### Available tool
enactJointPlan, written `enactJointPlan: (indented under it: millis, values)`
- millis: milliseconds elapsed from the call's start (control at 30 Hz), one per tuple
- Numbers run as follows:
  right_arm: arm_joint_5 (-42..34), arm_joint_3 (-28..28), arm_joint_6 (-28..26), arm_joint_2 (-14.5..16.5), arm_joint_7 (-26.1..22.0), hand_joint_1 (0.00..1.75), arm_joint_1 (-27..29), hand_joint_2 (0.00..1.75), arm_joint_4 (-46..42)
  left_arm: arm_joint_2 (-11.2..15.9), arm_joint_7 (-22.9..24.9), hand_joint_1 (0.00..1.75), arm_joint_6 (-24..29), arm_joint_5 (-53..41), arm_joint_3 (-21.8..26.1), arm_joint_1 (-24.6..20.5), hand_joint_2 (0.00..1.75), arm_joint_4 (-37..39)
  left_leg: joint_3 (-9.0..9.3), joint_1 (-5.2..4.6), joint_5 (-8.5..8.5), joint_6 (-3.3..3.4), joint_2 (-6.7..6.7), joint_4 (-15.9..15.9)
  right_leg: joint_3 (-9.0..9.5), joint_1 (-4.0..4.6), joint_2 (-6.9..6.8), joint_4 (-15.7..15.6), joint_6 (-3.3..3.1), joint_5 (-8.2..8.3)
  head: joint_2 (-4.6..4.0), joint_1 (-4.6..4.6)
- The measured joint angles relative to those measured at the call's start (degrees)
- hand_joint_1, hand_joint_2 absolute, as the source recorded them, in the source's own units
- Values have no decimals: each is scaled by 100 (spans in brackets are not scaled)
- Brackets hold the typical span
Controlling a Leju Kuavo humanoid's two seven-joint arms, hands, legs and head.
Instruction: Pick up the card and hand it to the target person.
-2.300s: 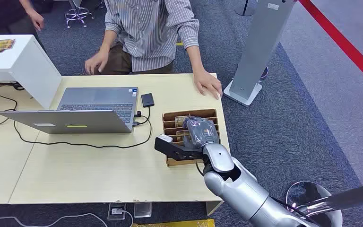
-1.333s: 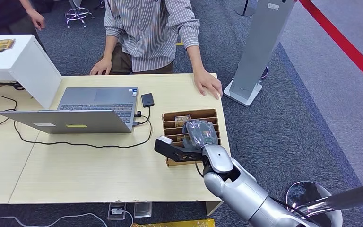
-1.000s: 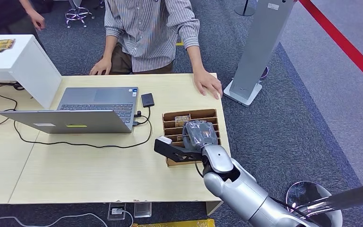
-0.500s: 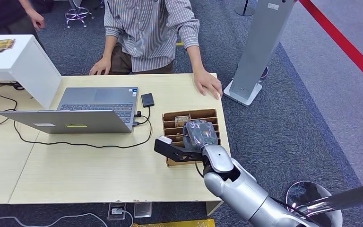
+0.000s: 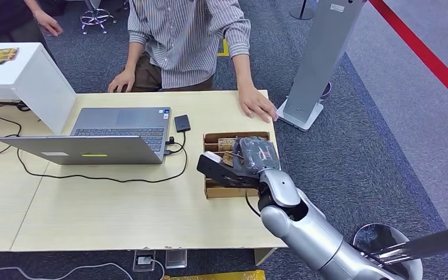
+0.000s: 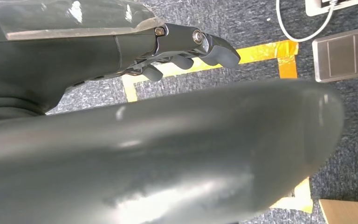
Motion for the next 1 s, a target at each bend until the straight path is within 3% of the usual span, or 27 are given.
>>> enactJointPlan:
  millis: [267, 433, 733, 1000]
  values:
    - [-98, -348, 252, -396, 191, 175, 84, 175, -1402, 0, 21, 0, 3, 53, 4, 19, 0, 0, 0, 0, 0, 0, 0, 1, -1, 0, 1, -1, 0, 0, 0, -3]
    - [-27, -421, 118, -508, -71, 175, 99, 175, -1894, -1, 1, 0, -10, 44, 4, 18, 0, -1, 0, 0, 0, 0, 0, 0, 0, 0, 1, 0, 0, 0, 0, -4]
    - [876, -626, -2079, -500, -1856, 175, 71, 175, -1566, -54, -38, 0, -58, -105, 3, -17, 0, -2, -2, 0, 0, 0, -1, 0, 3, 0, 0, 0, 0, 0, 0, 3]
    - [903, -798, -3010, -406, -2494, 175, 6, 175, -695, -92, 34, 0, -54, -126, -1, -87, 0, -2, -2, 0, 0, 0, -2, 0, 3, 0, -1, 0, 0, 0, 0, -5]
